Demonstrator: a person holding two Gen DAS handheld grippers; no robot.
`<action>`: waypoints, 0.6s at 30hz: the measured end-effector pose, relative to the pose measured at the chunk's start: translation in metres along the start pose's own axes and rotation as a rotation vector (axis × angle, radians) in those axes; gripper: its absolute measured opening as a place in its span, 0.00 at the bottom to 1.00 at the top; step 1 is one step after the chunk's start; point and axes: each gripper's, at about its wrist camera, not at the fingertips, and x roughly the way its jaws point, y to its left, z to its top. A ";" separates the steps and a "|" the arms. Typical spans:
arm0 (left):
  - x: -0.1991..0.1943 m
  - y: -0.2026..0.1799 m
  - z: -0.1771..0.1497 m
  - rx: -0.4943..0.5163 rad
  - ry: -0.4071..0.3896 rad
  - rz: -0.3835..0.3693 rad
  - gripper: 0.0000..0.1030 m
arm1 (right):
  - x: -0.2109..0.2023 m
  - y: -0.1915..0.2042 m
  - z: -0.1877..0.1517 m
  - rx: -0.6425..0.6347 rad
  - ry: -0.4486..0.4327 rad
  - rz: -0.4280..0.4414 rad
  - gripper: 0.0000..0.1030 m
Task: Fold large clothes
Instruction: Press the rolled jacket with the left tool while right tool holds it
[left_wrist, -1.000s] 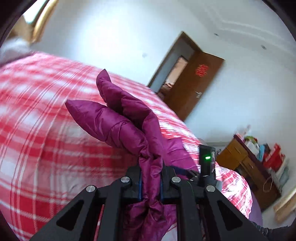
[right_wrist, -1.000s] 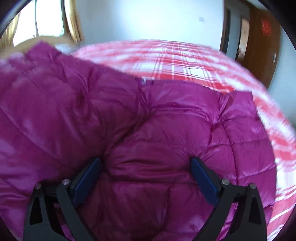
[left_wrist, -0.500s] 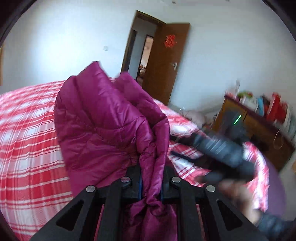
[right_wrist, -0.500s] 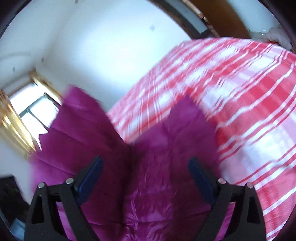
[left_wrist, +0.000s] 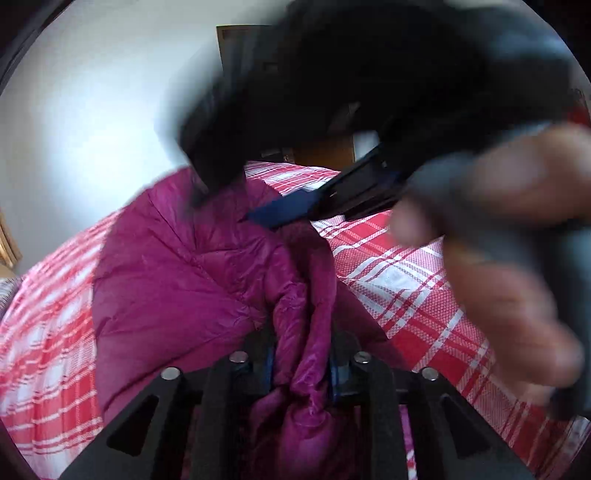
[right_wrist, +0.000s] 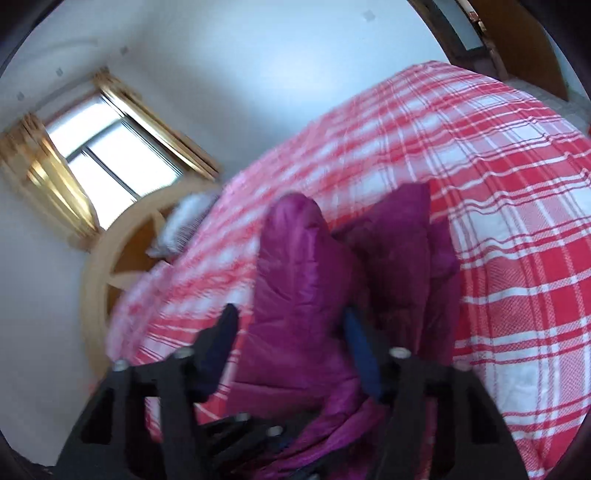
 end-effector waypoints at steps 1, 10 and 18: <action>-0.008 0.000 0.000 0.008 -0.009 -0.002 0.30 | 0.004 -0.002 0.001 -0.012 0.002 -0.073 0.30; -0.098 0.049 -0.013 -0.043 -0.219 0.069 0.84 | 0.008 -0.035 -0.004 0.025 -0.005 -0.193 0.29; -0.011 0.097 -0.037 -0.169 0.000 0.120 0.84 | -0.025 -0.003 0.004 0.021 -0.135 -0.368 0.38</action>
